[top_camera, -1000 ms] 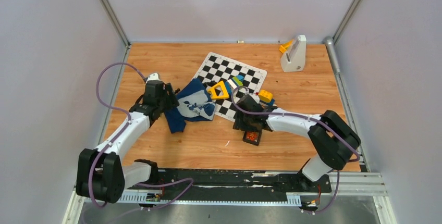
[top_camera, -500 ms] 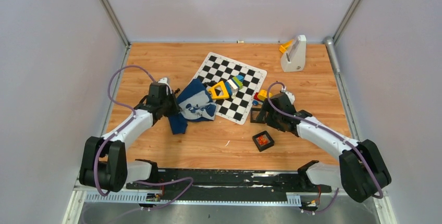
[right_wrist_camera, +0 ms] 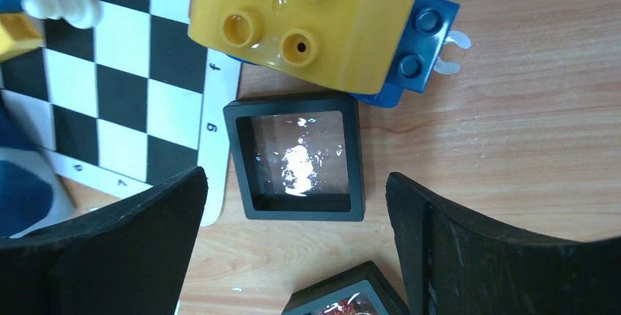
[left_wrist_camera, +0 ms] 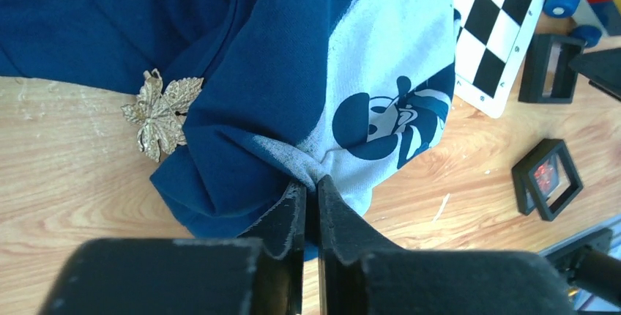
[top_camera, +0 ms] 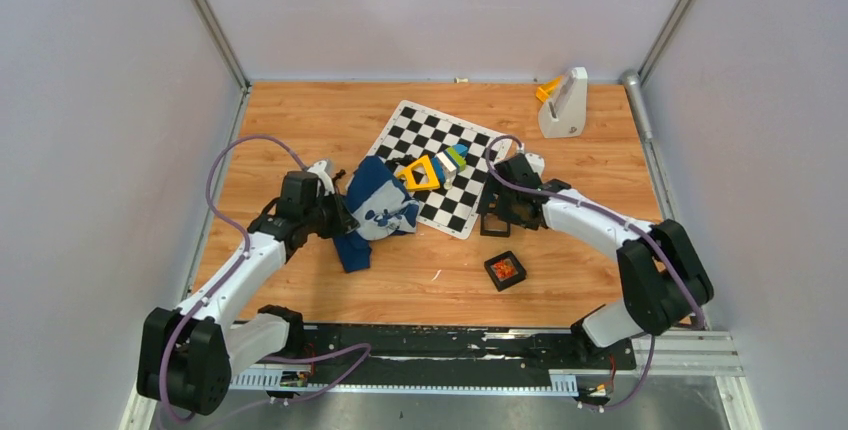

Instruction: Remove the brooch from the garment

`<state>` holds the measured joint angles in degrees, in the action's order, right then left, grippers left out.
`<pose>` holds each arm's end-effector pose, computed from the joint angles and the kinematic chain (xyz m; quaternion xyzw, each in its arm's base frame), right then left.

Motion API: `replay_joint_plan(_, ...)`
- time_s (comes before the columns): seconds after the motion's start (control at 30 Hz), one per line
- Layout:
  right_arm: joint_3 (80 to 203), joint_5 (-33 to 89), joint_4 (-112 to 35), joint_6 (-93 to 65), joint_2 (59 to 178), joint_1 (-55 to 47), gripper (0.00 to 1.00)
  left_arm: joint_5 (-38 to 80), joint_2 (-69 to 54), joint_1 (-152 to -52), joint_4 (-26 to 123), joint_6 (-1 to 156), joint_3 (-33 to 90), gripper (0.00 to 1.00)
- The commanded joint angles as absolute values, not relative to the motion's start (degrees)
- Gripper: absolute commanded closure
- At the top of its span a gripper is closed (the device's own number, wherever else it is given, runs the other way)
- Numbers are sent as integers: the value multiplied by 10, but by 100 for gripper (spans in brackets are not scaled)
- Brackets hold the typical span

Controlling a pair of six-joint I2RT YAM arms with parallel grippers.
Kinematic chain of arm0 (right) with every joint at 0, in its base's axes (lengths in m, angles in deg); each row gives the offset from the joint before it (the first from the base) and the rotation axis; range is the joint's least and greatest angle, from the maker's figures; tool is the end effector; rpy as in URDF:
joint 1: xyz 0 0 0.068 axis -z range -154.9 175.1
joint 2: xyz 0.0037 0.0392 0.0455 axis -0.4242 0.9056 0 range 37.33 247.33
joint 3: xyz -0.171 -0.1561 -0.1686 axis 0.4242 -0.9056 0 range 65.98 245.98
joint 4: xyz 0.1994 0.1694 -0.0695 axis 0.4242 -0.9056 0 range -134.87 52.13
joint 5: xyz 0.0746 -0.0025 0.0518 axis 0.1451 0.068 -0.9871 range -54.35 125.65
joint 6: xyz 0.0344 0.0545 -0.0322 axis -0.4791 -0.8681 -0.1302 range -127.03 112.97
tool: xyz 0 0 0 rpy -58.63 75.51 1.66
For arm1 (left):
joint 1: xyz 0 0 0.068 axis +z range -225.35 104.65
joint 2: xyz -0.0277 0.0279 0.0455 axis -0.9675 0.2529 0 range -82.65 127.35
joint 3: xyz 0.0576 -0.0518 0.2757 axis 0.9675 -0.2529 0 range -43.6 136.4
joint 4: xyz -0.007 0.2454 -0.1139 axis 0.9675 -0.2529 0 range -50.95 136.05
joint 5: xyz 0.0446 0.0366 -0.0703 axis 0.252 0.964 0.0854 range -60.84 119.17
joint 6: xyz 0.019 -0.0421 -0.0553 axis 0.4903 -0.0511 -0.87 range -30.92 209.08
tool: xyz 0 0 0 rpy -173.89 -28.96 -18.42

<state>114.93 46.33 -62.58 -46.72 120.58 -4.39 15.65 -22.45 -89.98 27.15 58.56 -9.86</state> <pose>0.2664 0.1380 0.1820 0.1100 0.9535 0.0772 0.2699 0.2184 -0.0714 0.2010 -0.0828 0.9160 -0.2453 0.3064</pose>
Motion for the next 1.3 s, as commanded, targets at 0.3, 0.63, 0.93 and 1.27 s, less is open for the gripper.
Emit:
replay_joint_plan(0.3, 1205, 526, -658, -458, 1297, -78, 12, 145, -273, -902, 261, 575, -102, 49)
replay_joint_plan(0.63, 1179, 402, -634, -391, 1209, -78, 54, 93, -305, -902, 267, 590, -97, 36)
replay_joint_plan(0.93, 1070, 49, -471, -332, 1019, -77, 57, -34, -376, -936, 387, 549, -137, 28)
replay_joint_plan(1.27, 1029, -109, -326, -384, 973, -77, 60, -31, -373, -1062, 704, 427, -206, 3)
